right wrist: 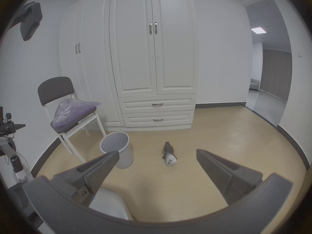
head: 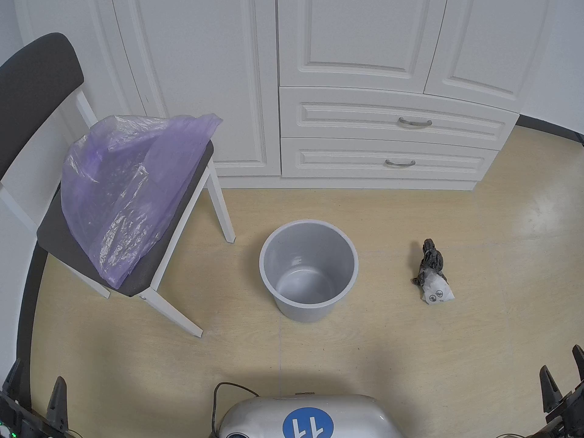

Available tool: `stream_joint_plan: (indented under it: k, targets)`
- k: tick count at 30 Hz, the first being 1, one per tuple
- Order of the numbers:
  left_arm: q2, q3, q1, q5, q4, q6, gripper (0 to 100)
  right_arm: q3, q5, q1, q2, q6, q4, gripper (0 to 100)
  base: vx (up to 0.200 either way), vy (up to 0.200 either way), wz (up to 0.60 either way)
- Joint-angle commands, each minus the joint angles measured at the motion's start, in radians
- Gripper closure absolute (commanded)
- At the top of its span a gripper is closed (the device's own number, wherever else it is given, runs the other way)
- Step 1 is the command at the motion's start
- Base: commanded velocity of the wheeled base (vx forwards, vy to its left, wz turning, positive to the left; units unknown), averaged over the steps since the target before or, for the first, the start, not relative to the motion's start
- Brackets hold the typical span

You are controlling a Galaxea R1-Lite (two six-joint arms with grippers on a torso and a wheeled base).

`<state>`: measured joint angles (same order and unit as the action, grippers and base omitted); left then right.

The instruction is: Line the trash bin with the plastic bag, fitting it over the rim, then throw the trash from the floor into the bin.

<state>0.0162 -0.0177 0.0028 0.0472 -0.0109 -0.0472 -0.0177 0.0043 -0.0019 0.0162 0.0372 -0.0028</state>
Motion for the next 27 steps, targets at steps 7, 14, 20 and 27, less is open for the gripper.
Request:
stream_joint_plan:
  k: [7, 14, 20, 27]
  targets:
    - [0.022, -0.217, -0.012, -0.161, -0.156, -0.031, 0, -0.007, 0.033, -0.003, -0.015, -0.074, -0.131, 0, 0.0, 0.0, 0.0]
    - [0.157, -0.352, -0.018, -0.179, -0.07, -0.025, 0, -0.146, 0.134, -0.041, 0.082, -0.026, -0.243, 0, 0.0, 0.0, 0.0]
    - [0.453, -0.493, -0.007, -0.171, -0.074, 0.058, 0, -0.344, 0.128, -0.084, 0.332, 0.075, -0.169, 0, 0.0, 0.0, 0.0]
    - [0.824, -0.59, -0.04, -0.05, -0.081, 0.173, 0, -0.461, 0.085, -0.098, 0.679, 0.089, -0.18, 0, 0.0, 0.0, 0.0]
